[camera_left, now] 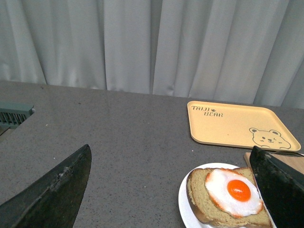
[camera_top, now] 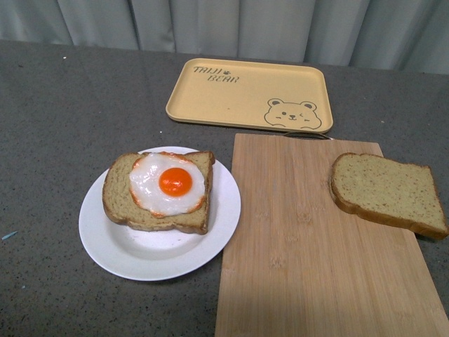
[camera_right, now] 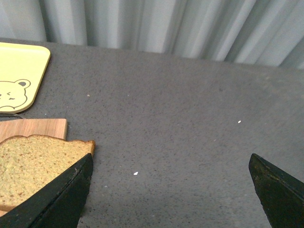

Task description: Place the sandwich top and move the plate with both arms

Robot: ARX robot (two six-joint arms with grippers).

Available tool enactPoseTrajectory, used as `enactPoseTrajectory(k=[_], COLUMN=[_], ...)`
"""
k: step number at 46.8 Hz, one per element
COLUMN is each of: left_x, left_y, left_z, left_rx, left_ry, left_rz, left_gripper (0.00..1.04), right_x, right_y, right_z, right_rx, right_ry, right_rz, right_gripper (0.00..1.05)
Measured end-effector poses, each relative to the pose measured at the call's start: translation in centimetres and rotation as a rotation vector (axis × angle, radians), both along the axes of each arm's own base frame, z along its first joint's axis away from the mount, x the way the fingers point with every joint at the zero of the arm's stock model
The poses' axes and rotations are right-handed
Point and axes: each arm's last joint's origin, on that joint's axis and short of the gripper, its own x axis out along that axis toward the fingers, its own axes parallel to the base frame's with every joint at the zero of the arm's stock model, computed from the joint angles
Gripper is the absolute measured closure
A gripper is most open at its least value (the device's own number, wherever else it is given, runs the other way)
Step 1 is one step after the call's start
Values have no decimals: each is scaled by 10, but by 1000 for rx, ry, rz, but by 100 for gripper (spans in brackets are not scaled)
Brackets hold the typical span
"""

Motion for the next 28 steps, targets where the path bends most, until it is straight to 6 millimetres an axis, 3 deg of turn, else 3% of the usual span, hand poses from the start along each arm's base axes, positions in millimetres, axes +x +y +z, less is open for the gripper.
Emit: enactPoseTrajectory(k=[2, 11, 20, 28], left_x=[0, 0, 0, 0], left_y=[0, 0, 0, 0], left_z=[0, 0, 0, 0], left_rx=[0, 0, 0, 0], left_ry=[0, 0, 0, 0], left_rz=[0, 0, 0, 0], left_gripper=[7, 7, 7, 7], right_x=[15, 48, 76, 91], right_y=[-8, -33, -60, -70], right_z=[-6, -22, -48, -72], right_rx=[60, 216, 408, 533], right_ry=[45, 144, 301, 431], right_rz=[10, -2, -19, 4], right_gripper=[9, 9, 9, 9])
